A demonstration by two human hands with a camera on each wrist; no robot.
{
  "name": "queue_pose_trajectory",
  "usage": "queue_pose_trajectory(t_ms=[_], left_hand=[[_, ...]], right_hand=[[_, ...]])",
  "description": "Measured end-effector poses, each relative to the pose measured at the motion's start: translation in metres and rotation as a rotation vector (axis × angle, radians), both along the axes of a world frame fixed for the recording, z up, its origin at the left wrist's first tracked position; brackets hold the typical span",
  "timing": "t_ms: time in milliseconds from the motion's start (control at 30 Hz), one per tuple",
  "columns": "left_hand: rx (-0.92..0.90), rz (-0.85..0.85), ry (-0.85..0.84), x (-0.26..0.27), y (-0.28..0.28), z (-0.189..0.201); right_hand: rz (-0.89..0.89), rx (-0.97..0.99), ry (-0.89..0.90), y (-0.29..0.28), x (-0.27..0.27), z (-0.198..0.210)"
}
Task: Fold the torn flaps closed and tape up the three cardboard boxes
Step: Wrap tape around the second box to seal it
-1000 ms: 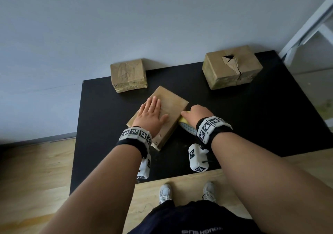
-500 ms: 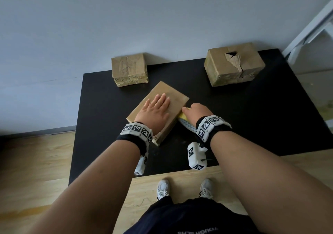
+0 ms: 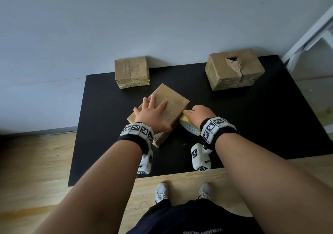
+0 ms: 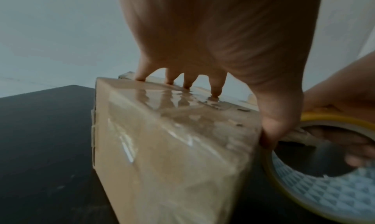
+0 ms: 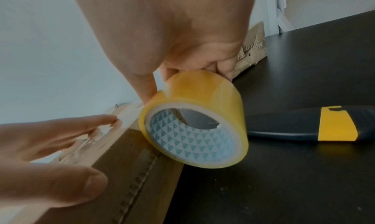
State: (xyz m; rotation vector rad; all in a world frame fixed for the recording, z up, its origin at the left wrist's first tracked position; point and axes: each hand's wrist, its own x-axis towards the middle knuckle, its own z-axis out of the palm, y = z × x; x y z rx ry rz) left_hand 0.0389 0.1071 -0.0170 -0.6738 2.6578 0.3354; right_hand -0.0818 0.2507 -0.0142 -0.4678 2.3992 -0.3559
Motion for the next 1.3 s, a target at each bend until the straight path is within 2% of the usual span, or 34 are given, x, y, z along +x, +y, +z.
queue_pose_trajectory(t_ms=[167,367,433,500,633,833,1033,1300], left_hand=[[0.175,0.154,0.073,-0.002,-0.014,0.013],[0.55,0.413,0.183,0.0,-0.037,0.026],[0.54,0.453,0.207,-0.001,-0.037,0.032],[0.447,0.373,0.224,-0.003,-0.032,0.037],[0.427,0.262,0.211,-0.002,-0.031,0.039],[0.443,0.312,0.218,-0.003,-0.035,0.042],[0.478,0.312,0.228,-0.003,-0.038,0.046],[0.517,0.384,0.217,-0.007,-0.048,0.049]], right_hand=[[0.006,-0.148,0.071,-0.008,-0.006,0.025],[0.079,-0.314,0.143,-0.033,-0.009,0.065],[0.086,-0.368,0.13,-0.042,-0.006,0.071],[0.089,-0.422,0.098,-0.051,-0.002,0.074],[0.076,-0.479,0.041,-0.063,0.001,0.074],[-0.009,-0.477,0.011,-0.057,-0.004,0.063],[-0.016,-0.239,0.007,-0.025,-0.004,0.039],[-0.099,-0.369,-0.01,-0.016,0.003,0.029]])
